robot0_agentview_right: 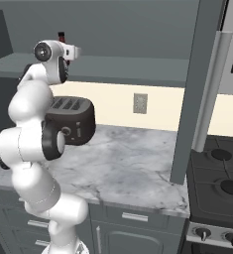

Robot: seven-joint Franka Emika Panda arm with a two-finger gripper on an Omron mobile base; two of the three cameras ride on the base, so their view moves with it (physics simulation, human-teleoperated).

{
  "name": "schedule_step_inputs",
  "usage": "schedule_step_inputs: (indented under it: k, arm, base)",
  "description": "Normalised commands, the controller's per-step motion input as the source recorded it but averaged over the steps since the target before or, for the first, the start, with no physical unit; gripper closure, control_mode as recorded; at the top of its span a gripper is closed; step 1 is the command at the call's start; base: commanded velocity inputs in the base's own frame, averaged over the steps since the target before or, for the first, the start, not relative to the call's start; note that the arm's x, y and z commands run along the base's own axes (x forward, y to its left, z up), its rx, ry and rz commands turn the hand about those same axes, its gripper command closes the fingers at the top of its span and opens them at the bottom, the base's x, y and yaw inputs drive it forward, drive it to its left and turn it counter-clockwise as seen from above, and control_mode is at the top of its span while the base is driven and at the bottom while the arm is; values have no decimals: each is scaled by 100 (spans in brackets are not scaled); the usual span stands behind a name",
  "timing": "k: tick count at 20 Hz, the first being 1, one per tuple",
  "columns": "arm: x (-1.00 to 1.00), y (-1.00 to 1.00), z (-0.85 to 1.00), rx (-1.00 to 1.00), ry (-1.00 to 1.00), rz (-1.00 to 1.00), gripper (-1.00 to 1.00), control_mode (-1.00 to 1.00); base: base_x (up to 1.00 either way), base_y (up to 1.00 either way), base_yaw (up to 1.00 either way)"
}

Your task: The dining table condiment station is running low on condiment bottle. Refill the condiment station by opening the cabinet and taking the condiment bottle from the cabinet and placing it on the dining table.

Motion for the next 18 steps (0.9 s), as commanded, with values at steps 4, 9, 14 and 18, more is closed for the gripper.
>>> schedule_step_inputs:
  k: [4, 9, 14, 18]
  arm:
    - [-87, 0, 17, 8, 0, 0, 100, -100]
    - [-100, -2, 22, 4, 0, 3, 100, -100]
    - [-91, -3, 37, 0, 6, 0, 100, -100]
    - [-100, -61, 15, -3, 1, 7, 100, -100]
  base:
    - [0, 0, 0]
    - [0, 0, 0]
    - [0, 0, 0]
    - [0, 0, 0]
